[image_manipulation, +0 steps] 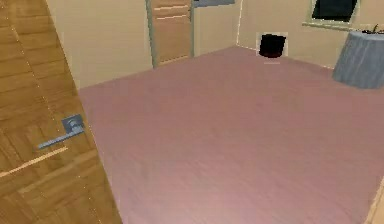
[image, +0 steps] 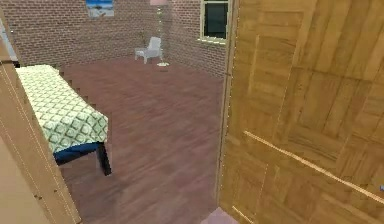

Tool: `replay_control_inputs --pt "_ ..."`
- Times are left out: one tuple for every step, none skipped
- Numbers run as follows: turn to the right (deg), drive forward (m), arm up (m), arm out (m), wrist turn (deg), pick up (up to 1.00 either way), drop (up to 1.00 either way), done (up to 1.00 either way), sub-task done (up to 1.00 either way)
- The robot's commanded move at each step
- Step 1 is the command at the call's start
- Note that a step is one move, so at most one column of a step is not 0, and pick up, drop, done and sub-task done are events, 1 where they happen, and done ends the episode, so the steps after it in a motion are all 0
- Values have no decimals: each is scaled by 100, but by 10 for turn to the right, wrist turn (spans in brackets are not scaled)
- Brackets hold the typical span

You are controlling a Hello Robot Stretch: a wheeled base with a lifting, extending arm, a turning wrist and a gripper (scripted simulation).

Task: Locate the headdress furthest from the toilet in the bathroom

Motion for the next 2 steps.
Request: replay_control_inputs --pt "-90 0 0 0 0 0 0 0 0" --pt "0 55 0 0 0 0 0 0 0"
